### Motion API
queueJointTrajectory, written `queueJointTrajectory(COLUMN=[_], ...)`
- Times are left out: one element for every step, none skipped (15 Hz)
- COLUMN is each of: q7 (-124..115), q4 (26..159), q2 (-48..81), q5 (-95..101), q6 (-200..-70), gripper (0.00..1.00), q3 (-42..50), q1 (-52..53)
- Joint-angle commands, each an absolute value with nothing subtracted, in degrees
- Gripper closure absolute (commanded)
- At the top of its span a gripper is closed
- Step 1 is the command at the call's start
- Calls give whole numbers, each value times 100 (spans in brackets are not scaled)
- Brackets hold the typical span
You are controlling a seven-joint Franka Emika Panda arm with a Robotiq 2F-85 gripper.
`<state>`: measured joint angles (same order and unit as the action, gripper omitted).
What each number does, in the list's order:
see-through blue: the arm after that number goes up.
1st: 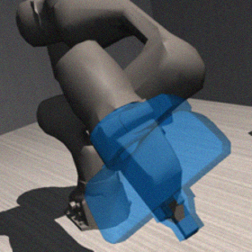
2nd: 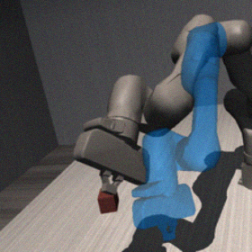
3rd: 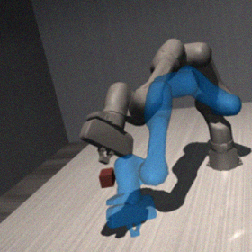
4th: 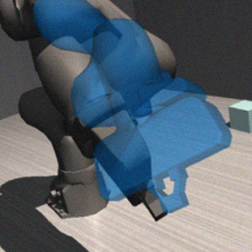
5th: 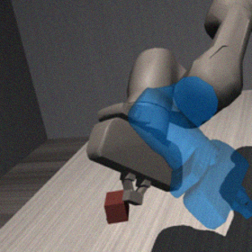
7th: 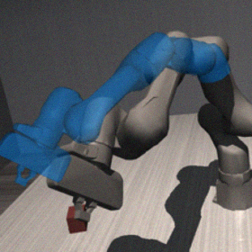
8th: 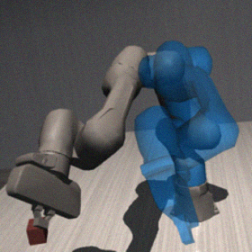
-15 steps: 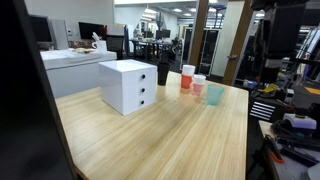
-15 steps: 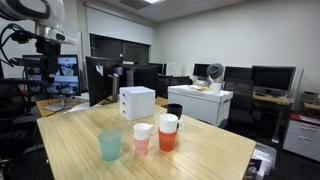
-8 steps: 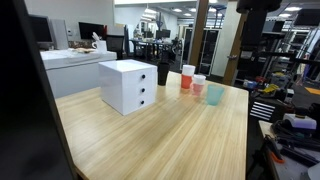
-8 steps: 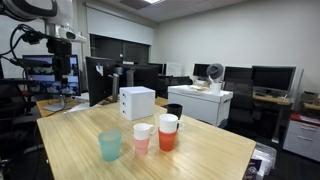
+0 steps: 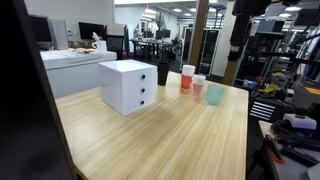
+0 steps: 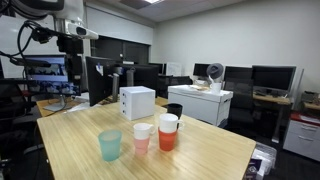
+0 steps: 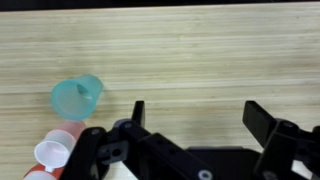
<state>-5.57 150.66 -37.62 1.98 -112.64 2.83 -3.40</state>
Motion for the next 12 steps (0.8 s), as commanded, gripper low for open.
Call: queueJointTrajectory(q7=[-431,-438,-476,-492,-538,-528,-530,-531,-531,-531,-531,-519], q4=[15097,15090,15082,15082,15049,15060,15060,15059,15058,15057,15056,15080], q2=[-3662,-3606,-3494,-3407,-3295,-3528,-3451,-3384,-3345,-3324,-3322,-3317], q5=[524,582,652,712,677,563,568,569,569,569,569,628], q6=[-11526,-11572,-11647,-11701,-11683,-11524,-11546,-11567,-11579,-11583,-11584,-11606], gripper=[0,0,0,0,0,0,0,0,0,0,0,0], q3=[519,601,680,736,799,717,766,792,798,795,795,789], q1=[-777,-882,-1008,-1097,-1165,-1066,-1131,-1164,-1166,-1163,-1163,-1183])
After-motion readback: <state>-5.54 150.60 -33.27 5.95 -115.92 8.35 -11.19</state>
